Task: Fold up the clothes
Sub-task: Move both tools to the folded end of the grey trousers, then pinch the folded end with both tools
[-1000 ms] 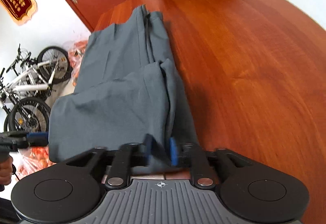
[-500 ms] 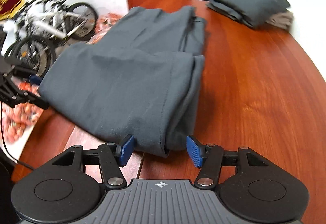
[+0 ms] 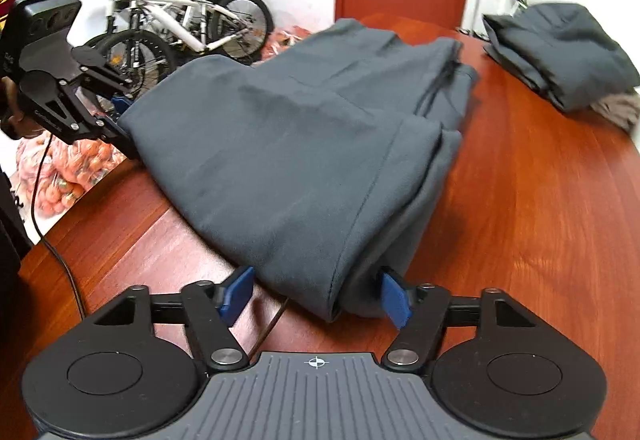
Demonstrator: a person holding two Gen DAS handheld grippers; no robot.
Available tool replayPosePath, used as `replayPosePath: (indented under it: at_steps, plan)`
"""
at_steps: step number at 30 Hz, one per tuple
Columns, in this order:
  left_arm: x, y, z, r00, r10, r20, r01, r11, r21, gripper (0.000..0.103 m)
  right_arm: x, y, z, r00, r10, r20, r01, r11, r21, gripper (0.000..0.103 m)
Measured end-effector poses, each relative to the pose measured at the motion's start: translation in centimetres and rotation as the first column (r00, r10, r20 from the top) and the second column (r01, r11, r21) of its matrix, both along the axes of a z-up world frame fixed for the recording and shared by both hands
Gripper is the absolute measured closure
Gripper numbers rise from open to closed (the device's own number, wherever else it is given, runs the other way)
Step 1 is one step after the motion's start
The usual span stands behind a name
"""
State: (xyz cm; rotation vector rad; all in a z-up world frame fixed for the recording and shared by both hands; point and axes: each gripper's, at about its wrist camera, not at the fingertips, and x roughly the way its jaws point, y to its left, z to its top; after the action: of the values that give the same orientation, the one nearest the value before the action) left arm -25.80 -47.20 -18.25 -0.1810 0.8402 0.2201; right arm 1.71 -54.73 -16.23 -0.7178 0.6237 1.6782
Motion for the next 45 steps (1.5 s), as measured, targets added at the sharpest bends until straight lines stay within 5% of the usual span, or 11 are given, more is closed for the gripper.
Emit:
replayPosePath:
  at_steps: [5,8,18,30,37,45]
  plan:
    - [1.0,-0.3,-0.1,1.000,-0.027,-0.005,0.027,0.999,0.042,0.082,0.5,0.9,0.4,0.998,-0.007,-0.068,0.005,1.000,-0.023,0.071]
    - [1.0,-0.1,0.3,1.000,-0.022,0.004,0.022,0.999,0.028,0.089,0.6,0.4,1.4,0.992,-0.043,-0.118,0.042,0.999,-0.014,0.081]
    - [-3.5,1.2,4.6,0.995,-0.072,0.076,0.078,0.994,-0.074,0.094,-4.7,-2.9,6.6,0.958,-0.153,-0.243,0.149,0.988,-0.034,0.088]
    - [-9.1,4.0,10.4,0.977,-0.118,0.176,0.155,0.965,-0.211,0.095,-11.6,-6.2,13.1,0.841,-0.372,-0.393,0.382,0.922,-0.055,0.090]
    - [-5.8,8.1,11.8,0.977,-0.069,0.201,0.122,0.956,-0.266,0.095,-7.5,-1.9,12.8,0.796,-0.458,-0.396,0.483,0.875,-0.040,0.091]
    - [4.2,17.3,12.0,0.986,0.037,0.163,0.029,0.922,-0.386,0.095,0.4,4.3,11.0,0.718,-0.559,-0.414,0.598,0.800,-0.045,0.092]
